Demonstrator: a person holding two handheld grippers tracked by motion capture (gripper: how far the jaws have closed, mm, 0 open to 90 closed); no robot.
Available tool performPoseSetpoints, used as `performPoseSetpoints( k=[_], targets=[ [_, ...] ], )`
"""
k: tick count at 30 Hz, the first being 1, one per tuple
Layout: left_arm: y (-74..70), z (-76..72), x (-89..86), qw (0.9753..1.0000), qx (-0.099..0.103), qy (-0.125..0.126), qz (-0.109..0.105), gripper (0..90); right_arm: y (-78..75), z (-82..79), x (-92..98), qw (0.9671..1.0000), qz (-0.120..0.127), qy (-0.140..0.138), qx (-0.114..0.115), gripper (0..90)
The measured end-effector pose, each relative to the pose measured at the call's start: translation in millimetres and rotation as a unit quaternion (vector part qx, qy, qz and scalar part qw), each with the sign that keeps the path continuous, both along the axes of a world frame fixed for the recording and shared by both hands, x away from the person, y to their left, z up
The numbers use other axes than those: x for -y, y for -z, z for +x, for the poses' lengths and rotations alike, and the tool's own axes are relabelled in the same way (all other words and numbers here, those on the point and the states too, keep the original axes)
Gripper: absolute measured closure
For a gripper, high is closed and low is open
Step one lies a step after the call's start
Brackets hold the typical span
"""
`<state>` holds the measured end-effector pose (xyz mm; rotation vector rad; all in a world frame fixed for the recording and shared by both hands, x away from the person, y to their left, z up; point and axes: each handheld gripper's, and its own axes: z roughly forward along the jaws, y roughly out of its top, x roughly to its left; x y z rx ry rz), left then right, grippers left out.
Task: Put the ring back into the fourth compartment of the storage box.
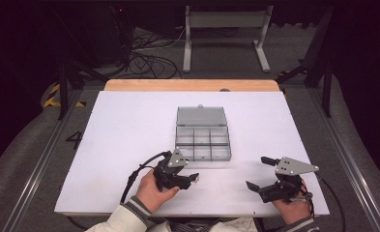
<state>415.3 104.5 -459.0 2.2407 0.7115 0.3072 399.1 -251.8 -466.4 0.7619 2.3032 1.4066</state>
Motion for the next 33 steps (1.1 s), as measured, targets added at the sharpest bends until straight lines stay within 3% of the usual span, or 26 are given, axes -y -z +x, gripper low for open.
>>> performPoseSetpoints(
  k=[17,28,33],
  targets=[
    [9.3,5.1,8.2,0.9994,-0.019,0.0,0.029,42.6,0.5,0.5,-0.1,1.0,0.0,-0.001,-0.003,0.5],
    [13.9,8.3,13.7,0.9984,-0.015,0.002,0.054,56.1,0.6,0.7,0.1,1.0,-0.001,-0.002,-0.003,0.5],
    [16.1,9.5,16.8,0.9975,-0.026,0.013,0.064,63.6,0.7,0.7,0.1,1.0,-0.001,-0.002,-0.004,0.6]
  ],
)
